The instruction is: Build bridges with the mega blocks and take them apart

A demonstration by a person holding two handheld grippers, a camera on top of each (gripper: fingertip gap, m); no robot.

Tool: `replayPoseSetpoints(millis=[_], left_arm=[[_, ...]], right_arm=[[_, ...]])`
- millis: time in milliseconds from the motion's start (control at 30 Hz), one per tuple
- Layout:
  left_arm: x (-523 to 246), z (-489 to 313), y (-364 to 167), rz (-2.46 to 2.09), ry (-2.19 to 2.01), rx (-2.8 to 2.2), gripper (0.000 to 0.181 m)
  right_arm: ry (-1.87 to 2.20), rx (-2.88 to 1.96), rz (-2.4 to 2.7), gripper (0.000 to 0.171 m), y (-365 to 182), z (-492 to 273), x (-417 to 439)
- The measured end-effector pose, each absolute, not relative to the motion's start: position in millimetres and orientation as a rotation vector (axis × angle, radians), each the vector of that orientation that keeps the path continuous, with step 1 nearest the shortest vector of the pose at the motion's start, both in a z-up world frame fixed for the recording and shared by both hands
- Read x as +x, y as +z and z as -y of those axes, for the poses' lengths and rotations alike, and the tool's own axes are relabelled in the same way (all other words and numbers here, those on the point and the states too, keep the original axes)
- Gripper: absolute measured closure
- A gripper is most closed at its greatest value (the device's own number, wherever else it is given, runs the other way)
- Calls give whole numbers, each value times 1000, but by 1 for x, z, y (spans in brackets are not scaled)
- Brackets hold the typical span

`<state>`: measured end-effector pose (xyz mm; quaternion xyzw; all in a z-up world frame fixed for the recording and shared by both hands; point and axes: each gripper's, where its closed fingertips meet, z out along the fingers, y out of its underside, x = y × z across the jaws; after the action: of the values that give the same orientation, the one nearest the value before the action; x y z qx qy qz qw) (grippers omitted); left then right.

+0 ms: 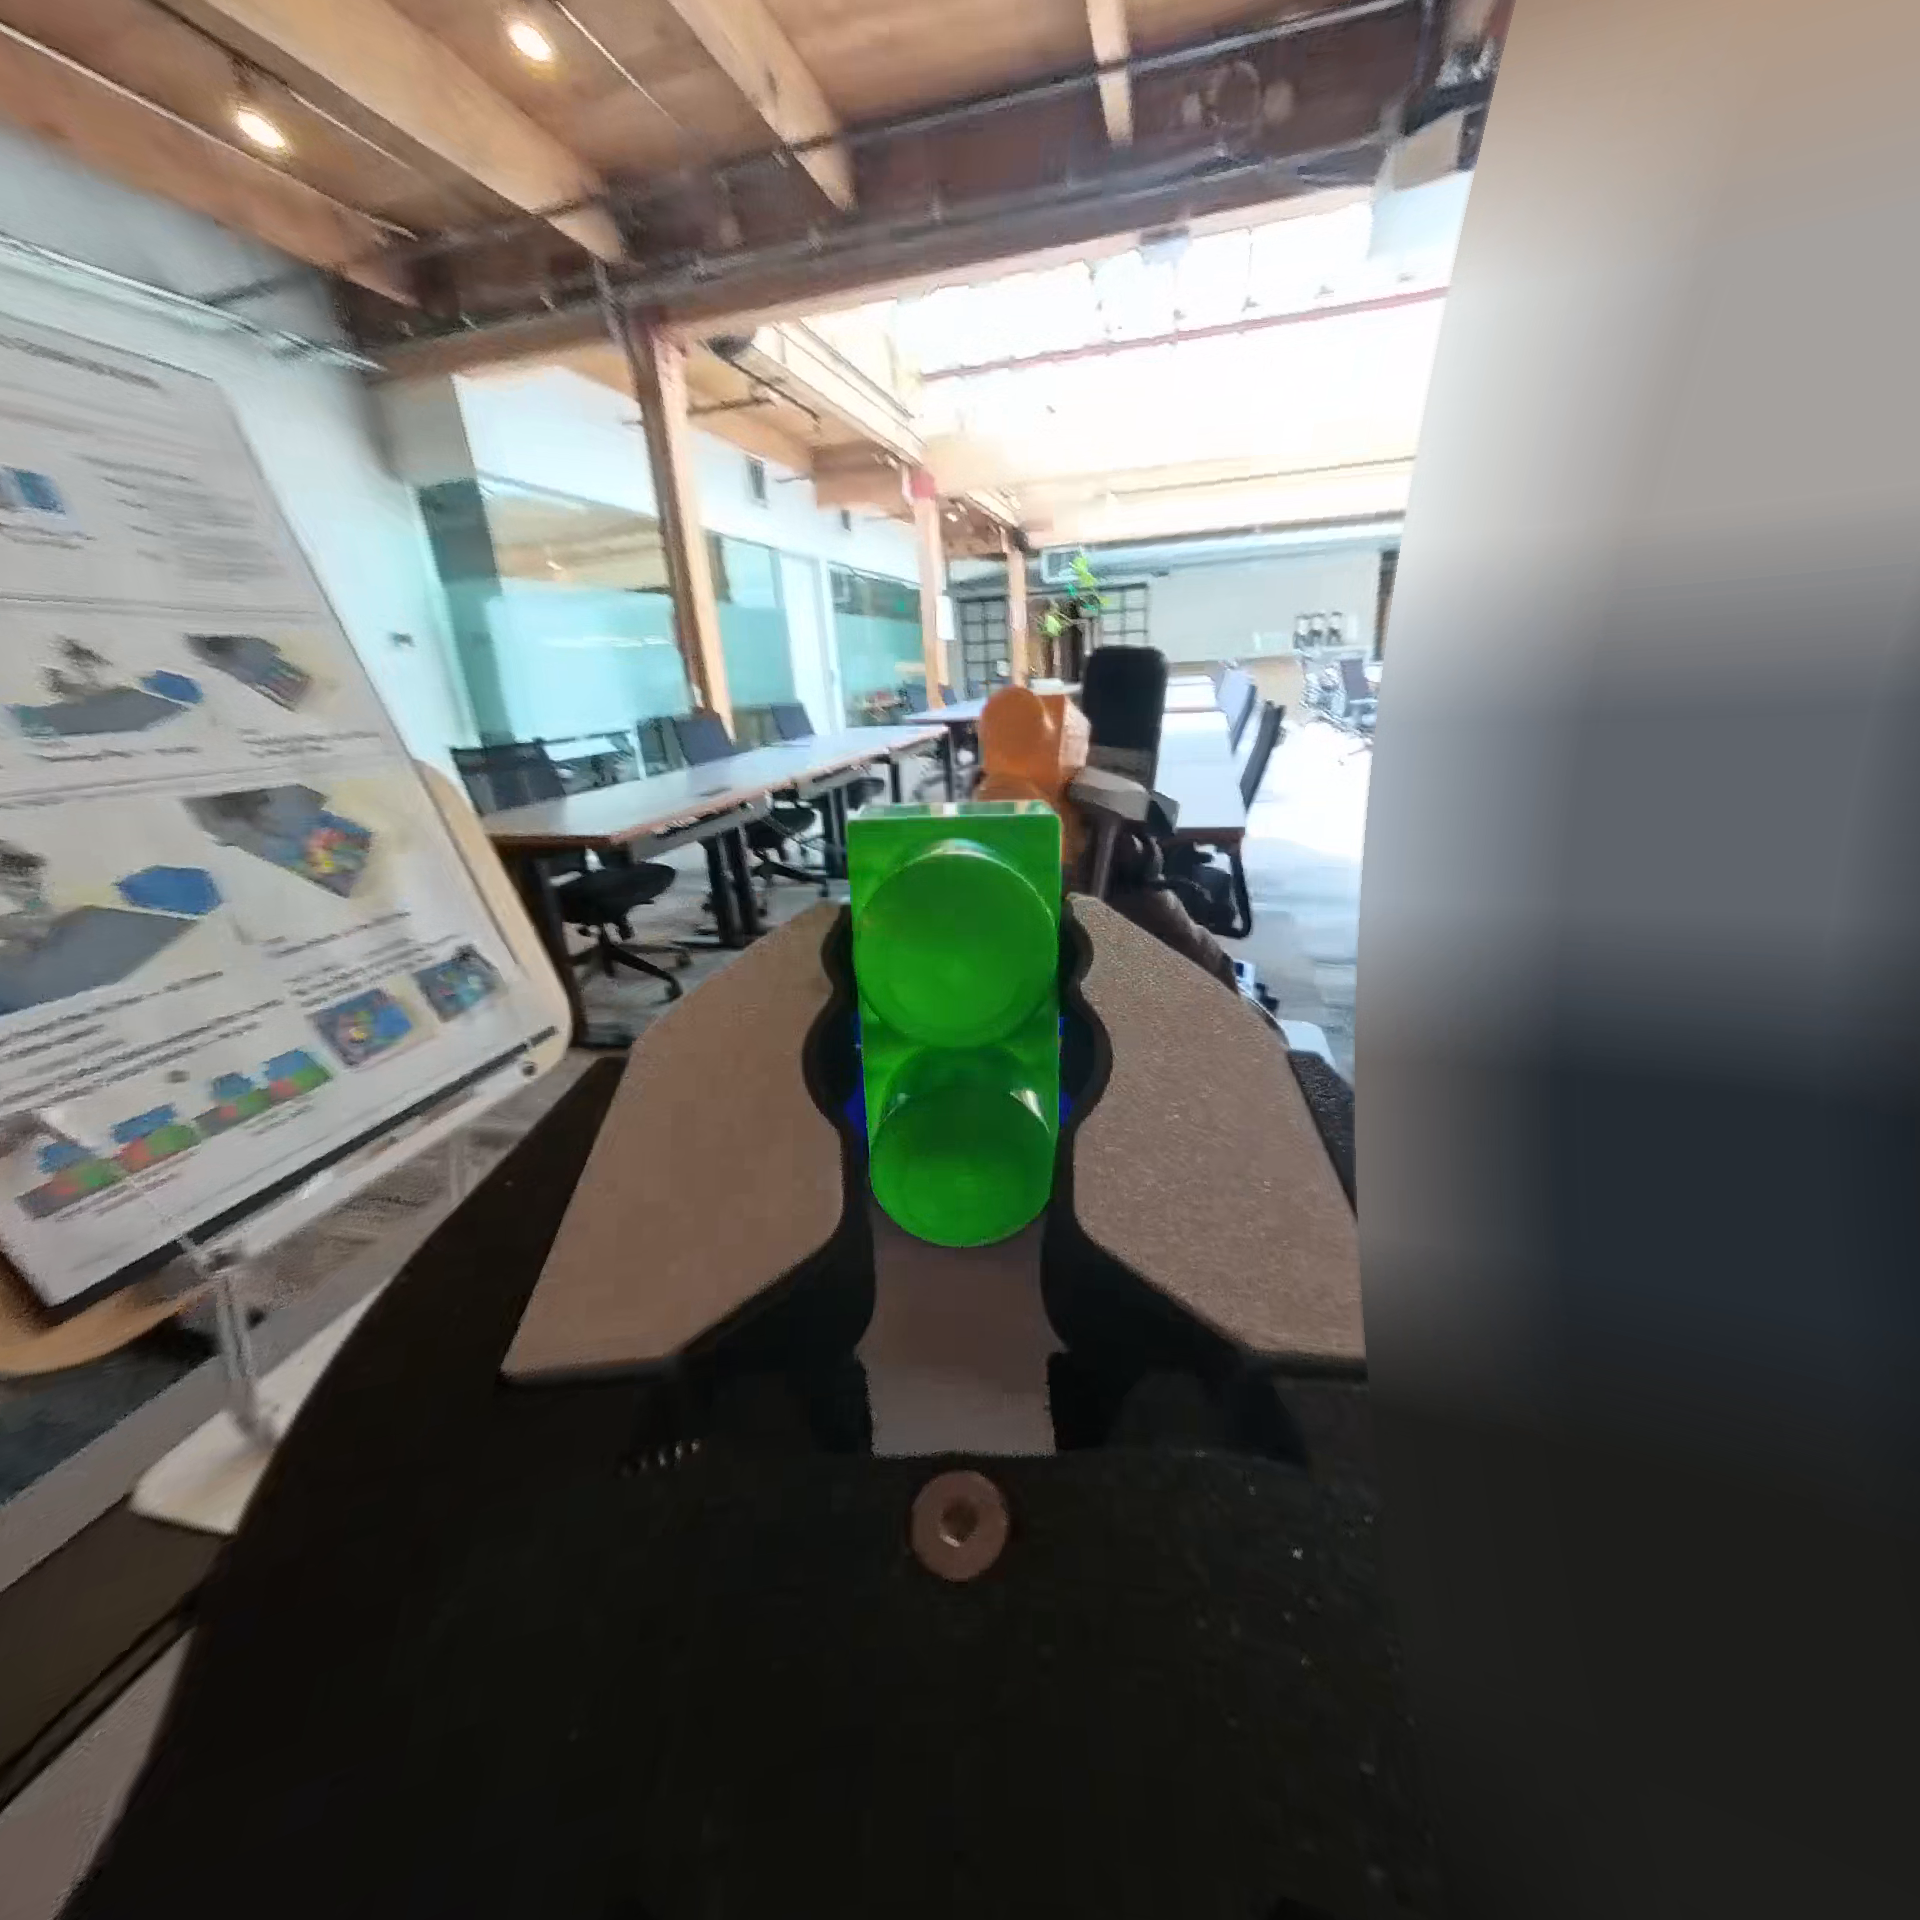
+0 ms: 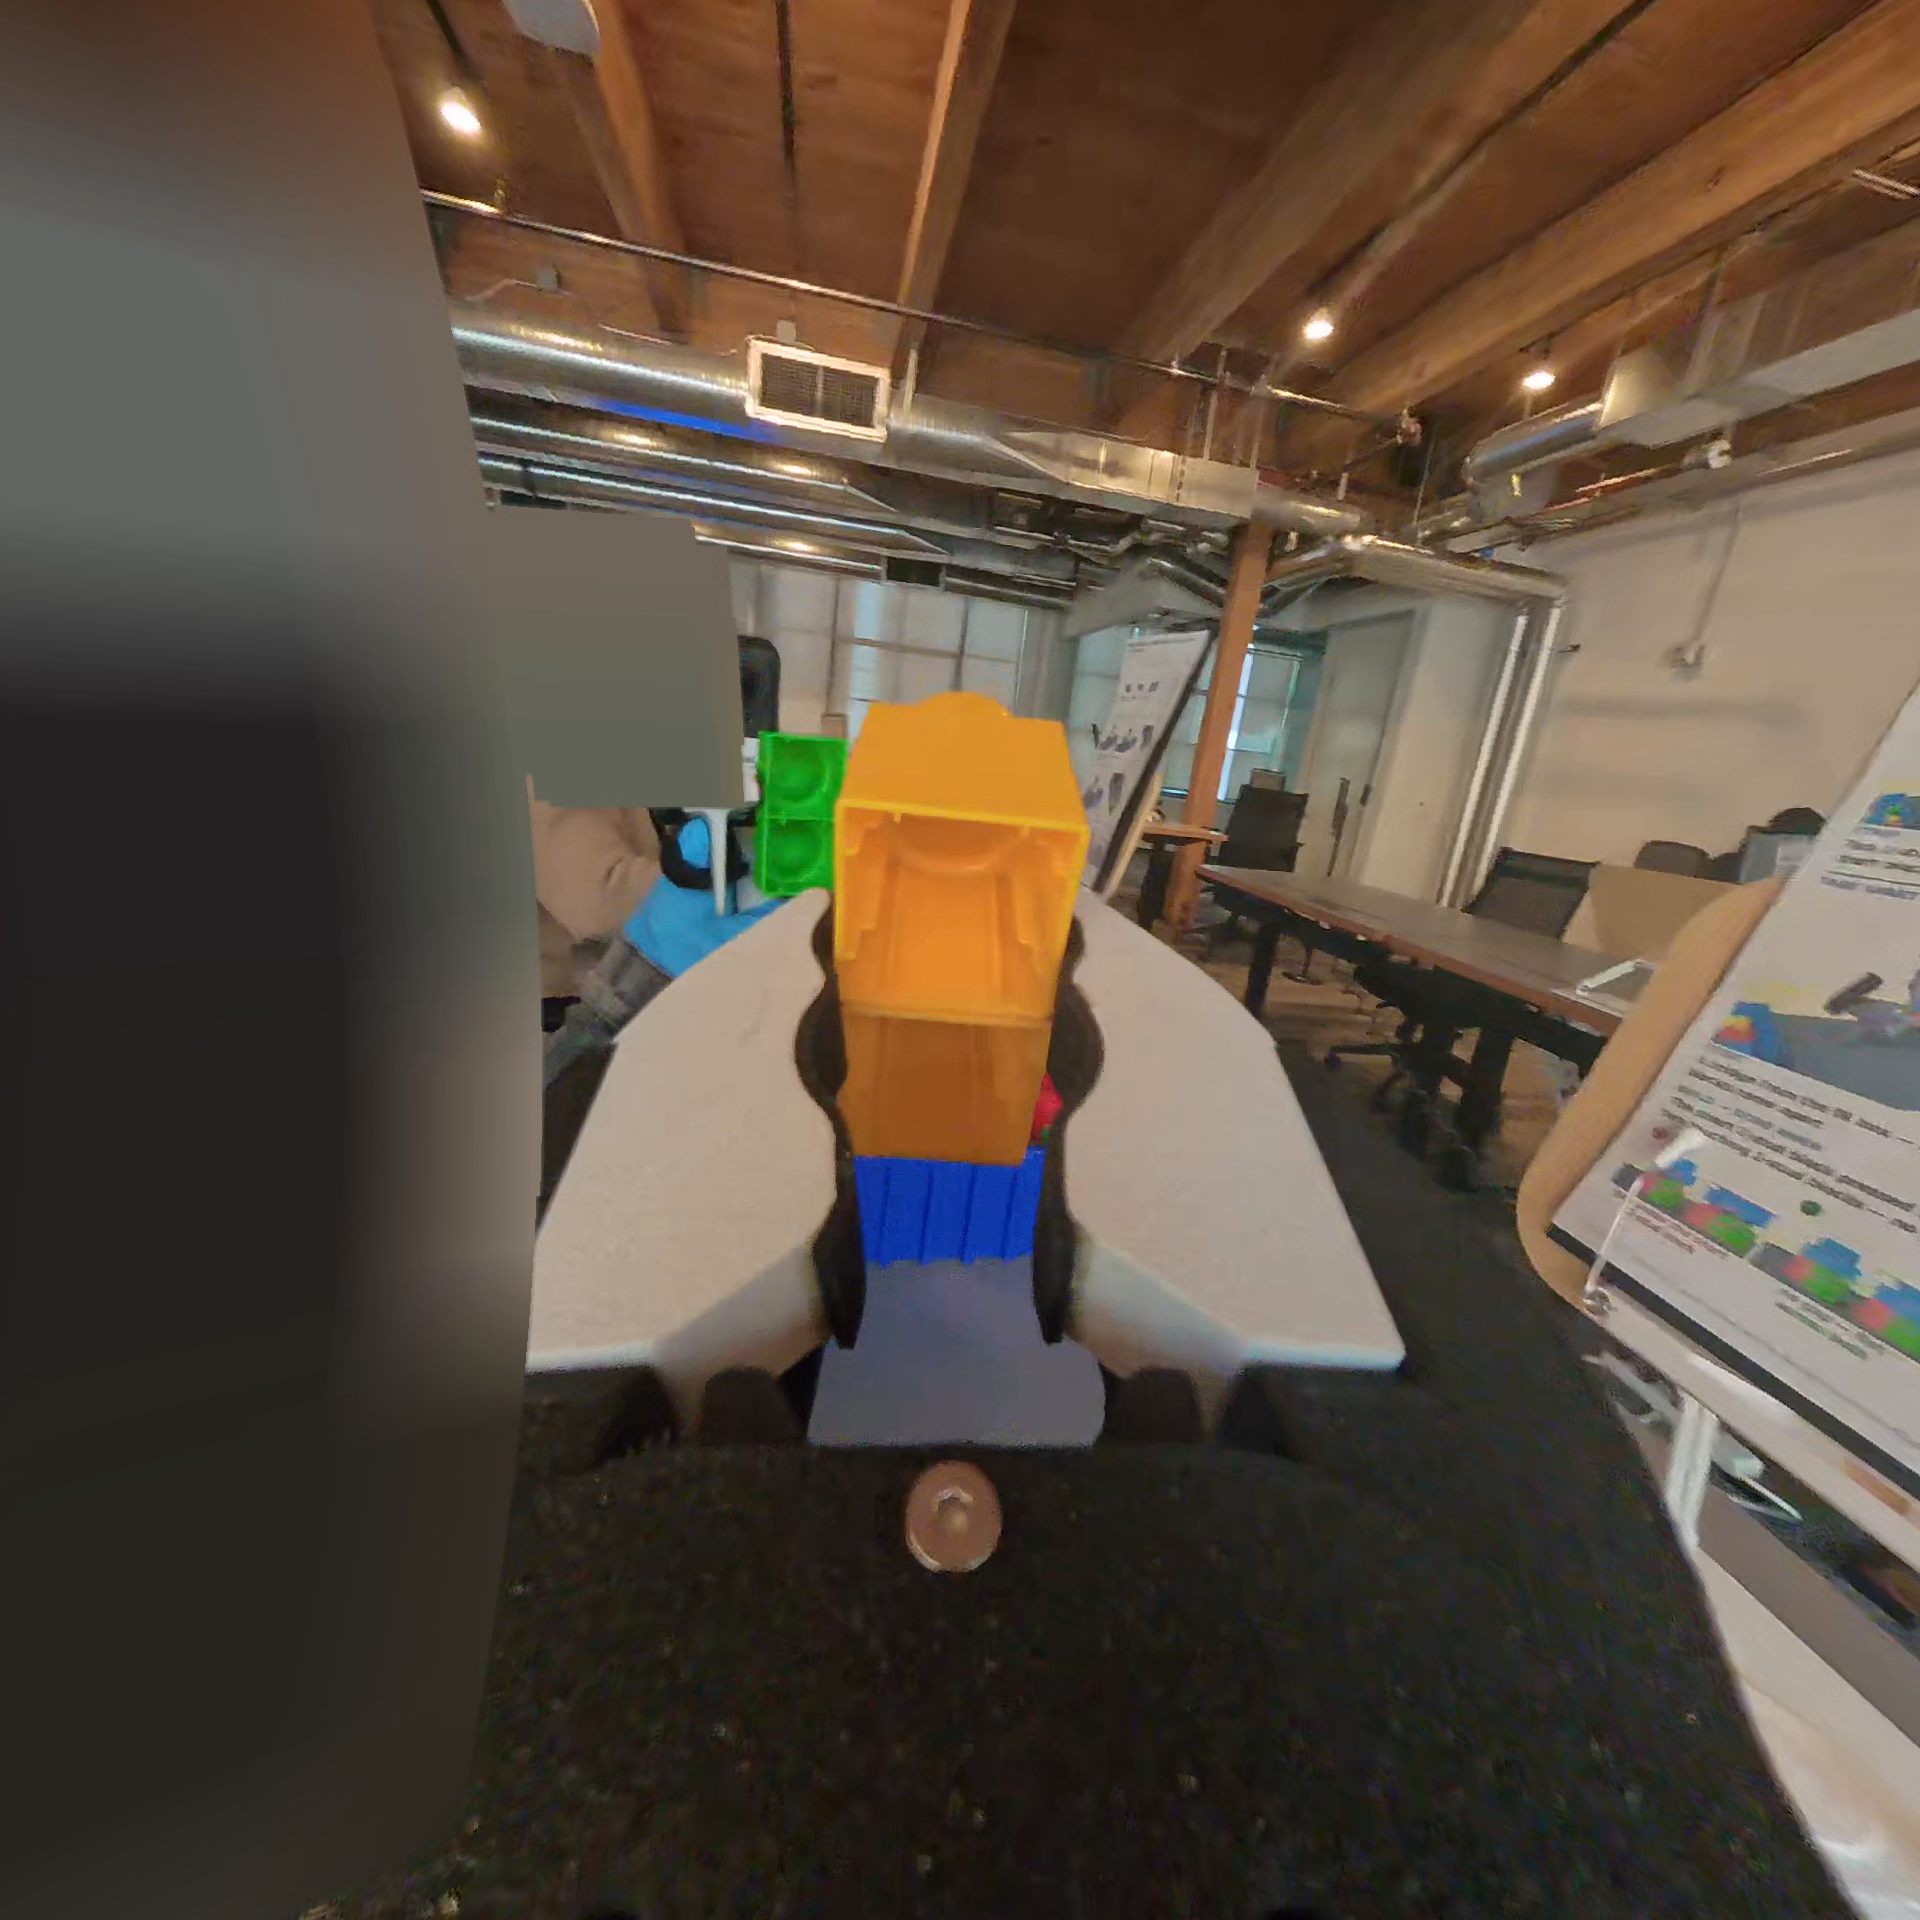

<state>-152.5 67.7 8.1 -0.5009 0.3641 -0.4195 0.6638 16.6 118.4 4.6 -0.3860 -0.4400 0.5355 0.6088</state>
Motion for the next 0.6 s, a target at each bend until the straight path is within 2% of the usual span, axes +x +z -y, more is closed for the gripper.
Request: replayPoseSetpoints(millis=[167,600], left_arm=[[-135,-80,2,-838,-999,-1160,146],[-148,-85,0,-798,-930,-1182,146]], right_arm=[[1141,-926,982,135,7,-120,31],[912,-977,748,136,17,-141,107]])
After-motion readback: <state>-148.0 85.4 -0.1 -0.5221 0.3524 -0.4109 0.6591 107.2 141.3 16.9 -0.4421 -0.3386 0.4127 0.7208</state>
